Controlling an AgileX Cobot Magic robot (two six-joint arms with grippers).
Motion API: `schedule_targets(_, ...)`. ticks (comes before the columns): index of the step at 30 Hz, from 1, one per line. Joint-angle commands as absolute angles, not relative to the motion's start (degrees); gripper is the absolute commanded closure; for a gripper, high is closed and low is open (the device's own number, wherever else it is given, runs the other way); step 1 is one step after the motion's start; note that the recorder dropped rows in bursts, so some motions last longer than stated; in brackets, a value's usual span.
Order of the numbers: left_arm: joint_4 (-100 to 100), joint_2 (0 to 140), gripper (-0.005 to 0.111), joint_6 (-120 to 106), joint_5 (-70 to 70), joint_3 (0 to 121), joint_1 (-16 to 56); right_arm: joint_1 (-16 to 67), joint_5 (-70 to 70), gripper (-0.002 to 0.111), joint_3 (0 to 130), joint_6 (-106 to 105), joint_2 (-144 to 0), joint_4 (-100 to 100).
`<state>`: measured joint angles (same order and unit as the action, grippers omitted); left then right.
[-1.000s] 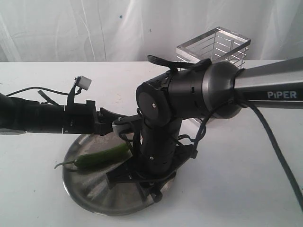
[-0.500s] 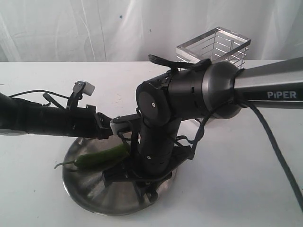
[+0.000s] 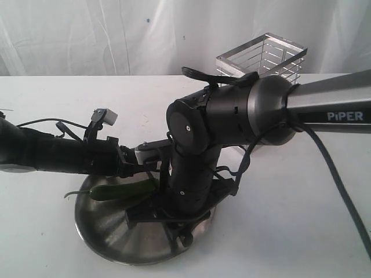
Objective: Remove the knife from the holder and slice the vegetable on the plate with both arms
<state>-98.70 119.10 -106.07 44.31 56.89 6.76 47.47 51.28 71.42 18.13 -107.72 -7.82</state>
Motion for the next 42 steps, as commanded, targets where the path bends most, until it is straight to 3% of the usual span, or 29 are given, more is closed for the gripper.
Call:
schedule_targets(1, -99.95, 119.39, 0.107, -106.48, 41.25, 56.77, 7.26, 47.6, 49.33, 0.108, 71.79, 18.07, -107.54, -7.59)
schedule_targets(13, -90.19, 119.39, 0.107, -101.44, 32.58, 56.65, 7.26, 47.6, 43.3, 0.108, 66.07, 18.07, -107.54, -7.4)
schedule_targets(27, -87.73, 119.39, 0.107, -98.65, 32.63, 56.65, 7.26, 47.6, 40.64, 0.108, 64.42, 18.07, -110.71, -7.66)
schedule_targets(42, -86.18, 119.39, 0.107, -97.23, 33.5, 56.65, 7.26, 47.48, 50.58, 0.108, 64.54, 17.74, -110.06, -3.86)
